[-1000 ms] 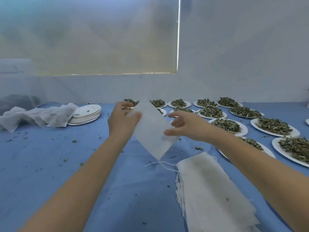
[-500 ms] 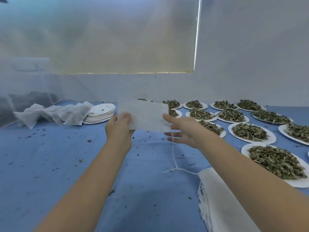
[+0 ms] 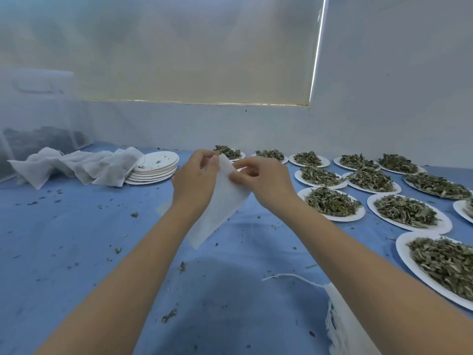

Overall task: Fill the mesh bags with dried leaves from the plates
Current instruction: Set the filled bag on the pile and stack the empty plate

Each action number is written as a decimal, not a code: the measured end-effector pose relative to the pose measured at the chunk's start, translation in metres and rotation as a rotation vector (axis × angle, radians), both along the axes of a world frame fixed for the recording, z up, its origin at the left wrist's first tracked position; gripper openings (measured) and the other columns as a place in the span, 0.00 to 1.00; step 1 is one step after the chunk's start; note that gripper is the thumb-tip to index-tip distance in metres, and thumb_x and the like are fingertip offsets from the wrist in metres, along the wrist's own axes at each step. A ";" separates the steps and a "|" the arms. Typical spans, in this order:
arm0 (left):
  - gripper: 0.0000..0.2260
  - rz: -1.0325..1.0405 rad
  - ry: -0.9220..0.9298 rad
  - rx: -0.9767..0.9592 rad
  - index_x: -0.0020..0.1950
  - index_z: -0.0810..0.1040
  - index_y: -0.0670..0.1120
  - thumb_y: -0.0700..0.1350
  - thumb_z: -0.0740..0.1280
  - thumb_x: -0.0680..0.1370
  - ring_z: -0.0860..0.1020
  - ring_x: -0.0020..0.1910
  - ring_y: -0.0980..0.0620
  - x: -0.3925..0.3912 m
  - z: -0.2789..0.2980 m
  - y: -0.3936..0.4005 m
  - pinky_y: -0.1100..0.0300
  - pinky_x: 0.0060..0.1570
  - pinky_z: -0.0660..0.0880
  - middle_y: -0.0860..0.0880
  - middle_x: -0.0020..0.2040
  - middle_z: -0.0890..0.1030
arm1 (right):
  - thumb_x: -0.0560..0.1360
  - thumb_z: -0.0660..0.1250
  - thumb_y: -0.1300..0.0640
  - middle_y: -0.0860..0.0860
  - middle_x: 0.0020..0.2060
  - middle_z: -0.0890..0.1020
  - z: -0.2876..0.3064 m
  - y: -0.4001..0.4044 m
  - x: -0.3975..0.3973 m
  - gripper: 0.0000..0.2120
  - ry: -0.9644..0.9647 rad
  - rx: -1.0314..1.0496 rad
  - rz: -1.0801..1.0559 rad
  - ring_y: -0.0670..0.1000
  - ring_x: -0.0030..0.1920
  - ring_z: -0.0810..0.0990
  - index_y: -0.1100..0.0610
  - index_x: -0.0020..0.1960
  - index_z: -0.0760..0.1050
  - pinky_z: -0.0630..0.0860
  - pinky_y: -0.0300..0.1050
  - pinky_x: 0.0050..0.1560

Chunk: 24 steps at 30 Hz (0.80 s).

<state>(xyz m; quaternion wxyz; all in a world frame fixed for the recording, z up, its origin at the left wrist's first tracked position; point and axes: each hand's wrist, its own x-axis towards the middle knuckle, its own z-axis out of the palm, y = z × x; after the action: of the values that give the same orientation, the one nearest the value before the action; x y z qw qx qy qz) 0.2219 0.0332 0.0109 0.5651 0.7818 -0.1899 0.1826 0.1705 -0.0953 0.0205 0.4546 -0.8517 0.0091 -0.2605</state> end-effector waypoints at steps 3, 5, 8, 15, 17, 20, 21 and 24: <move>0.05 0.078 -0.061 -0.020 0.47 0.76 0.50 0.46 0.61 0.79 0.73 0.46 0.56 0.017 -0.002 -0.004 0.68 0.40 0.63 0.62 0.39 0.74 | 0.70 0.73 0.57 0.44 0.33 0.79 0.003 0.000 0.016 0.05 -0.036 0.008 -0.017 0.37 0.34 0.74 0.50 0.40 0.77 0.67 0.23 0.32; 0.04 0.108 -0.076 -0.036 0.47 0.75 0.50 0.46 0.61 0.79 0.72 0.45 0.56 0.029 -0.003 -0.007 0.69 0.38 0.62 0.62 0.39 0.74 | 0.70 0.73 0.56 0.45 0.35 0.80 0.005 -0.001 0.028 0.05 -0.037 -0.031 -0.009 0.37 0.36 0.75 0.49 0.40 0.78 0.67 0.23 0.35; 0.04 0.111 -0.096 -0.012 0.46 0.73 0.51 0.46 0.61 0.79 0.72 0.44 0.57 0.046 -0.002 -0.011 0.69 0.37 0.61 0.63 0.38 0.73 | 0.73 0.71 0.53 0.49 0.45 0.79 0.002 -0.004 0.047 0.02 -0.004 -0.211 -0.010 0.44 0.46 0.74 0.49 0.44 0.79 0.65 0.28 0.40; 0.04 0.046 -0.140 0.058 0.46 0.74 0.51 0.46 0.62 0.79 0.72 0.44 0.59 0.084 0.000 -0.022 0.69 0.37 0.63 0.62 0.40 0.74 | 0.72 0.69 0.44 0.53 0.46 0.76 0.007 -0.012 0.091 0.14 0.035 -0.405 -0.074 0.51 0.47 0.72 0.55 0.42 0.76 0.65 0.41 0.43; 0.04 0.046 -0.138 0.054 0.46 0.75 0.51 0.46 0.62 0.79 0.73 0.44 0.58 0.094 0.001 -0.027 0.68 0.37 0.64 0.61 0.40 0.74 | 0.73 0.68 0.46 0.52 0.38 0.75 0.009 -0.012 0.100 0.17 -0.021 -0.401 -0.070 0.49 0.41 0.70 0.60 0.37 0.75 0.61 0.40 0.36; 0.04 0.025 -0.123 0.032 0.46 0.75 0.52 0.47 0.62 0.79 0.74 0.42 0.60 0.108 0.000 -0.032 0.72 0.38 0.65 0.61 0.40 0.75 | 0.76 0.65 0.49 0.50 0.27 0.69 0.009 -0.014 0.108 0.21 -0.064 -0.341 -0.031 0.49 0.30 0.65 0.59 0.30 0.66 0.59 0.41 0.31; 0.04 0.022 -0.117 0.024 0.46 0.75 0.53 0.47 0.62 0.79 0.74 0.42 0.62 0.112 0.000 -0.032 0.74 0.37 0.65 0.61 0.40 0.76 | 0.76 0.64 0.49 0.51 0.26 0.72 0.008 -0.015 0.111 0.20 -0.061 -0.304 0.003 0.50 0.29 0.69 0.60 0.31 0.69 0.62 0.41 0.30; 0.04 0.020 -0.114 0.018 0.44 0.76 0.53 0.47 0.63 0.78 0.74 0.41 0.64 0.118 0.001 -0.034 0.74 0.38 0.67 0.60 0.39 0.77 | 0.77 0.63 0.53 0.50 0.30 0.80 0.005 -0.020 0.118 0.13 0.014 -0.231 0.082 0.42 0.29 0.76 0.61 0.38 0.75 0.67 0.37 0.29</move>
<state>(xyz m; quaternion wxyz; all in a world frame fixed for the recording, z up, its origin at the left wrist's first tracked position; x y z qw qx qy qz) 0.3401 -0.0008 0.0123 0.5444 0.7771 -0.2157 0.2307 0.2884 -0.1150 0.0259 0.3636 -0.8999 -0.0525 -0.2350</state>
